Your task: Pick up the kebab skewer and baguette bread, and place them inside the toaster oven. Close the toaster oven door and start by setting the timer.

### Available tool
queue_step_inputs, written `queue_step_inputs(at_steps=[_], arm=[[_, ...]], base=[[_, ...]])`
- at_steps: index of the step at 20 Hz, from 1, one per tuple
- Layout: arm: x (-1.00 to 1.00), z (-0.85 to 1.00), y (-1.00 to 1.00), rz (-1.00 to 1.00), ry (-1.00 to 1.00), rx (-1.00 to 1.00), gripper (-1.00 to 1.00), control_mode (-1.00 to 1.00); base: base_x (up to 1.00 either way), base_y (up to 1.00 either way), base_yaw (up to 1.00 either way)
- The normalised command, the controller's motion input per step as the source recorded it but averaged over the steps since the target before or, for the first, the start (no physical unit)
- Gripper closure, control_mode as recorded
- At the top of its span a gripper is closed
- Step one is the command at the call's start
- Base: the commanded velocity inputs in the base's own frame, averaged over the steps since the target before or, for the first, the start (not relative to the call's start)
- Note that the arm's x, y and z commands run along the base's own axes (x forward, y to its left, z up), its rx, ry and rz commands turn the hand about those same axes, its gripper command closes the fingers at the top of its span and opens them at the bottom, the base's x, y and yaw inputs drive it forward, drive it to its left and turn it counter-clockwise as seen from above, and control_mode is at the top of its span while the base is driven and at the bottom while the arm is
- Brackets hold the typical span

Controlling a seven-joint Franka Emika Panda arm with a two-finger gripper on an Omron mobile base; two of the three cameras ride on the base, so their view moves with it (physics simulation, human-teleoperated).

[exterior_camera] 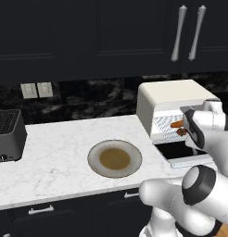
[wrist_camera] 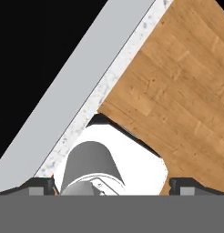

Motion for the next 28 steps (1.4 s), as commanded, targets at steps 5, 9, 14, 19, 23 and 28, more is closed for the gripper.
queue_step_inputs(at_steps=[5, 9, 14, 19, 23, 28], arm=[[0.14, -0.13, -0.03, -0.02, 0.01, 0.00, -1.00, -1.00], [0.16, -0.22, 0.00, -0.02, 0.01, 0.00, -1.00, -1.00], [0.34, -0.08, 0.00, -0.02, 0.00, -0.01, -1.00, -1.00], [0.37, -0.03, -0.01, -0.02, 0.00, -0.01, -1.00, -1.00], [0.46, 0.00, 0.00, -0.01, 0.00, 0.00, -1.00, -1.00], [0.54, 0.00, 0.00, 0.00, 0.00, 0.00, -1.00, -1.00]], base=[[0.00, 0.00, 0.00], [0.00, 0.00, 0.00], [0.00, 0.00, 0.00], [0.00, 0.00, 0.00], [0.00, 0.00, 0.00], [0.00, 0.00, 0.00]])
